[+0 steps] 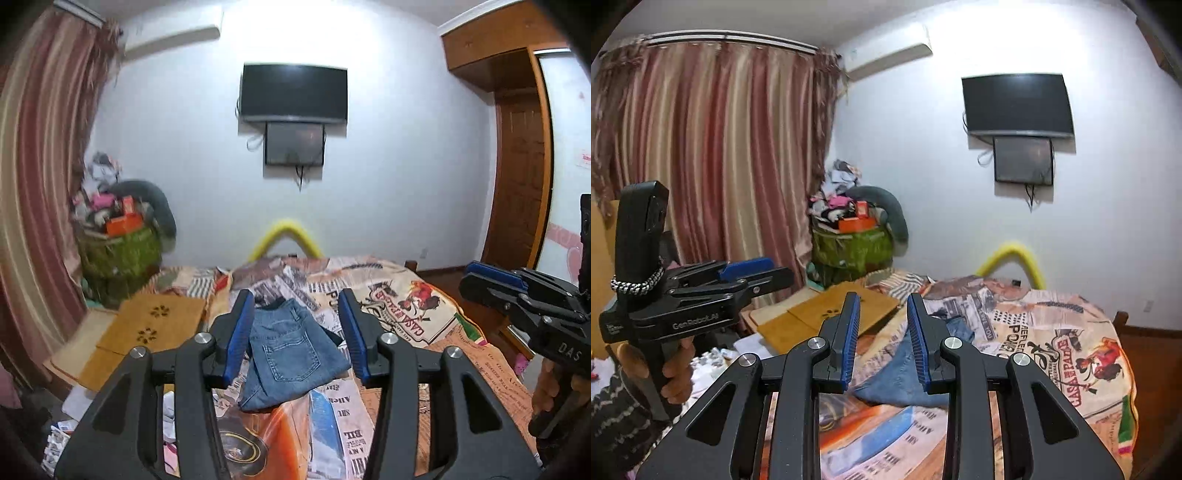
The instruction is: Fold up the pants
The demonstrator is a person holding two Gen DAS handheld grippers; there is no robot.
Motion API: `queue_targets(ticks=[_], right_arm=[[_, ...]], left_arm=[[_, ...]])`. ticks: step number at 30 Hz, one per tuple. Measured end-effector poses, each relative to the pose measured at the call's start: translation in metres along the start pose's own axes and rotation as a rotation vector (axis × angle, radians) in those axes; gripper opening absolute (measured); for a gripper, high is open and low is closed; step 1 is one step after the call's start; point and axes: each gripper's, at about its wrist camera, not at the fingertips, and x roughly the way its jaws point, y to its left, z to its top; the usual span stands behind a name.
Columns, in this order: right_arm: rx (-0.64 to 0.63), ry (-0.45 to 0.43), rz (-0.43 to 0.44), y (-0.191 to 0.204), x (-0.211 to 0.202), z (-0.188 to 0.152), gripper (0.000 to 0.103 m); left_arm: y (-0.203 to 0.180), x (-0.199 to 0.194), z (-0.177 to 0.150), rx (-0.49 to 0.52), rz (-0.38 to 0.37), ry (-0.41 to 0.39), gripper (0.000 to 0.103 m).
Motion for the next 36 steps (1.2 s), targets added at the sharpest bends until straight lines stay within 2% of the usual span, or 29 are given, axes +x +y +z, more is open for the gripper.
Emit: queue_targets(ticks=[3, 5, 6, 7, 8, 10, 12, 13, 14, 17, 36], right_arm=[[-0.024, -0.036, -0.039, 0.017, -0.023, -0.011, 0.026], [-0.031, -0.044, -0.062, 0.022, -0.03, -0.018, 0.027], [-0.032, -0.049, -0.078, 0.024, -0.034, -0.022, 0.03], [-0.023, -0.053, -0.089, 0.024, -0.037, -0.024, 0.039], [-0.009, -0.055, -0.101, 0.024, -0.039, -0.027, 0.05], [0.007, -0.059, -0.114, 0.022, -0.041, -0.029, 0.063], [0.016, -0.062, -0.135, 0.022, -0.044, -0.031, 0.071], [0.018, -0.061, -0.14, 0.023, -0.045, -0.031, 0.079], [0.021, -0.062, -0.145, 0.023, -0.045, -0.031, 0.087], [0.026, -0.077, -0.173, 0.025, -0.05, -0.031, 0.102], [0.049, -0.09, -0.214, 0.026, -0.064, -0.043, 0.102]], left_arm=[[-0.01, -0.024, -0.011, 0.026, 0.035, -0.039, 0.049], [-0.018, -0.043, -0.02, 0.041, 0.046, -0.075, 0.056], [-0.021, -0.049, -0.023, 0.044, 0.047, -0.087, 0.064], [-0.024, -0.059, -0.028, 0.047, 0.056, -0.111, 0.072], [-0.026, -0.061, -0.03, 0.049, 0.06, -0.122, 0.075], [-0.03, -0.07, -0.034, 0.044, 0.059, -0.14, 0.089], [-0.031, -0.076, -0.037, 0.028, 0.056, -0.147, 0.099], [-0.032, -0.078, -0.038, 0.022, 0.059, -0.152, 0.103], [-0.033, -0.079, -0.039, 0.021, 0.061, -0.155, 0.103], [-0.037, -0.081, -0.043, 0.03, 0.061, -0.151, 0.103], [-0.035, -0.078, -0.054, 0.008, 0.046, -0.133, 0.103]])
